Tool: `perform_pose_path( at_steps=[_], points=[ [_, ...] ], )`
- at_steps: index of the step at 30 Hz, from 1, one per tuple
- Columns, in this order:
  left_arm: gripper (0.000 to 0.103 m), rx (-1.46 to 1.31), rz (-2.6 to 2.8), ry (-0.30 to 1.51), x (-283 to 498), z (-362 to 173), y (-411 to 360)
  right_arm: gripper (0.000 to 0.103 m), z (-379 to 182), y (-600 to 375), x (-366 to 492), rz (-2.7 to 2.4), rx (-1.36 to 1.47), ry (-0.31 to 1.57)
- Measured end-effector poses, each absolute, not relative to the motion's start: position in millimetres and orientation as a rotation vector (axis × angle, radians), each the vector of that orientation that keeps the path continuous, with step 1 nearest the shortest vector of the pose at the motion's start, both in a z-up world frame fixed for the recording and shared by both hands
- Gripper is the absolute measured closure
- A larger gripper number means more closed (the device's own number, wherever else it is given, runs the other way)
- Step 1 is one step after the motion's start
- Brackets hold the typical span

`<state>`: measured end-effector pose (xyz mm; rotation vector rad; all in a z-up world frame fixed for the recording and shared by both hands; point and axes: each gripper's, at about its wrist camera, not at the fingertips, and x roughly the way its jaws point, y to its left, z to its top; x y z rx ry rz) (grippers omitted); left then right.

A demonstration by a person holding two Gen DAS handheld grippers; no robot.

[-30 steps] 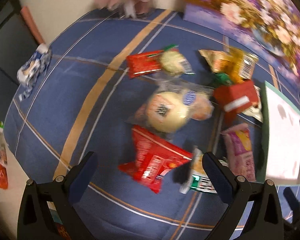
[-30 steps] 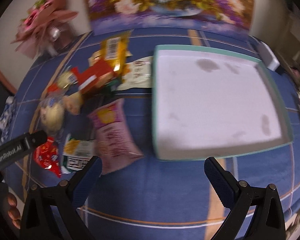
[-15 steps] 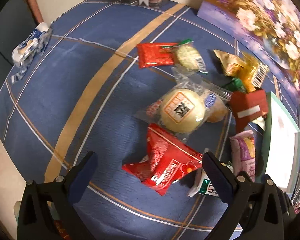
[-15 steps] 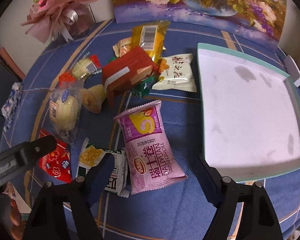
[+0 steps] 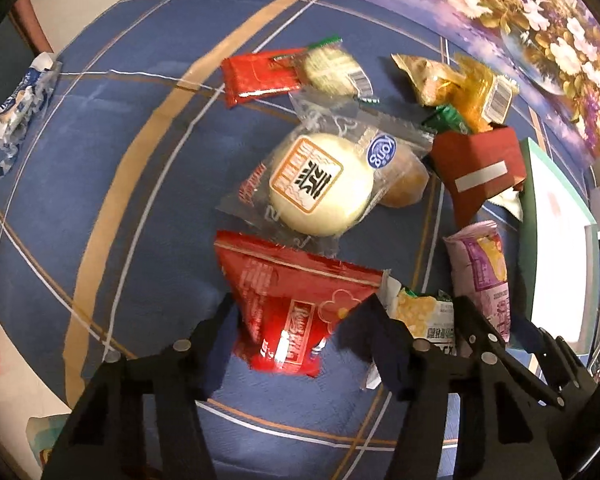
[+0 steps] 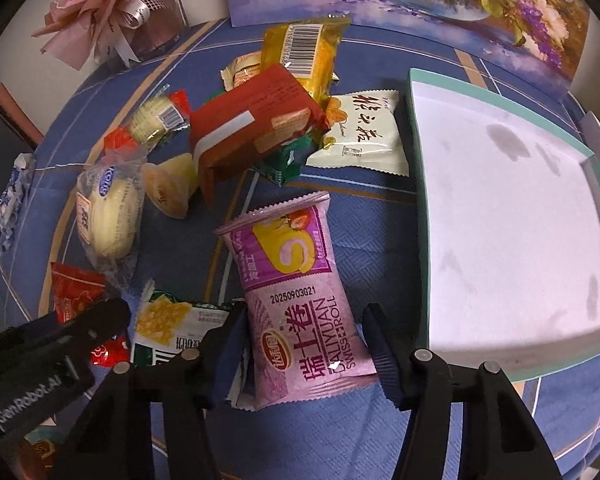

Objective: Organize snacks
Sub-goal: 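Grasp the red Rose Kiss bag with left tool while right tool grasps pink Daliyuan roll, then carry both snacks over the white tray and open both tools to drop them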

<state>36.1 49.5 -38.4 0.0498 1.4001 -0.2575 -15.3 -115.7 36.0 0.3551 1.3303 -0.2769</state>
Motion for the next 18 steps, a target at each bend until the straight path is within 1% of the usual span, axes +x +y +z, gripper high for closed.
perform_pose_path(
  at_steps=[1, 3, 4, 7, 13, 15, 16, 18],
  points=[
    [0.049, 0.052, -0.258, 1.399, 31, -41, 46, 0.042, 35, -116, -14, -0.278, 0.356, 1.33],
    [0.055, 0.054, -0.257, 1.411, 31, -43, 44, 0.042, 33, -115, -12, -0.281, 0.361, 1.33],
    [0.056, 0.056, -0.255, 1.415, 31, -44, 44, 0.042, 32, -116, -11, -0.282, 0.364, 1.332],
    [0.059, 0.071, -0.244, 1.427, 30, -47, 41, 0.043, 26, -116, -10, -0.286, 0.36, 1.337],
    [0.06, 0.113, -0.225, 1.433, 29, -48, 29, 0.043, 22, -115, -3, -0.286, 0.351, 1.334],
    [0.061, 0.119, -0.223, 1.431, 27, -45, 27, 0.049, 22, -114, -2, -0.284, 0.351, 1.332],
    [0.062, 0.112, -0.222, 1.429, 26, -43, 24, 0.054, 24, -113, -1, -0.28, 0.354, 1.329],
    [0.063, 0.082, -0.223, 1.427, 33, -41, 25, 0.057, 27, -110, 1, -0.266, 0.352, 1.318]
  ],
)
